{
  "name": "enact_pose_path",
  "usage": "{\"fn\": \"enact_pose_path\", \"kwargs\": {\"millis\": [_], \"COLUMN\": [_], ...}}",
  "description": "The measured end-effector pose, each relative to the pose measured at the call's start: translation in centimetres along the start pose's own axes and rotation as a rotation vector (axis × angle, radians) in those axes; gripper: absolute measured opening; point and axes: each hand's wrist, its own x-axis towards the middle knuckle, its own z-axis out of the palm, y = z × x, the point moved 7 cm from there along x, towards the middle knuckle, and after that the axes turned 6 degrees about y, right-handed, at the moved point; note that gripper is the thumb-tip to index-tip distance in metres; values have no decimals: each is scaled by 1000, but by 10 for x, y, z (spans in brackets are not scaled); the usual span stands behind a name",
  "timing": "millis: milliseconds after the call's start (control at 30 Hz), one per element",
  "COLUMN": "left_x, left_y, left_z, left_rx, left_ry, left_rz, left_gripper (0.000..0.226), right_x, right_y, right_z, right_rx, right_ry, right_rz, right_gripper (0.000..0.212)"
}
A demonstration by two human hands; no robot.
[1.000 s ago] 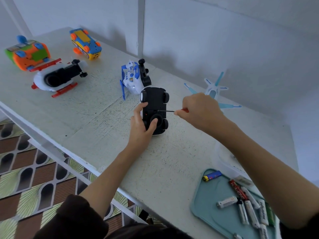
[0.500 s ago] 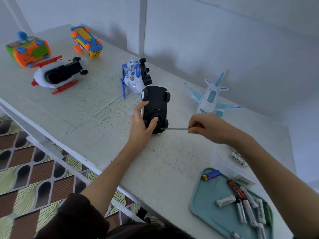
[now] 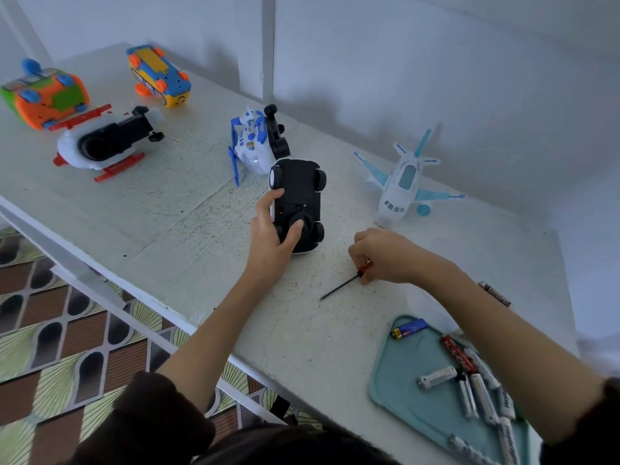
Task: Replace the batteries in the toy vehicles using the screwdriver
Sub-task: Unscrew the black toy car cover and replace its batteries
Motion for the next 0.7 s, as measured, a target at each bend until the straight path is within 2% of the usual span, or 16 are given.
{"fn": "enact_pose_path", "kwargs": {"millis": [100, 167, 200, 300, 367, 467, 567, 633, 700], "left_x": [-2, -3, -1, 8, 13, 19, 17, 12, 7], "left_y": [3, 9, 11, 15, 22, 35, 41, 44, 41], "left_z": [1, 2, 2, -3, -13, -31, -45, -52, -59], "left_rx": [14, -10, -26, -88, -61, 16, 136, 212, 246], "left_ry": [-21, -63, -91, -179, -177, -124, -41, 25, 76], "left_rz": [13, 7, 2, -25, -23, 16, 76, 126, 125], "left_gripper": [51, 49, 49, 47, 54, 72, 85, 88, 85], "right_x": [-2, -4, -5, -5, 0, 20, 35, 44, 55], "right_y": [1, 3, 3, 3, 1, -10, -24, -28, -30], "right_z": [1, -7, -17, -65, -84, -92, -98, -96, -84], "right_rx": [-2, 115, 233, 553, 687, 835, 962, 1025, 1133], "right_ry": [-25, 4, 85, 544, 687, 603, 523, 486, 368], "right_rz": [-5, 10, 22, 107, 176, 180, 119, 126, 164], "right_gripper": [21, 26, 24, 22, 32, 42, 42, 43, 42]}}
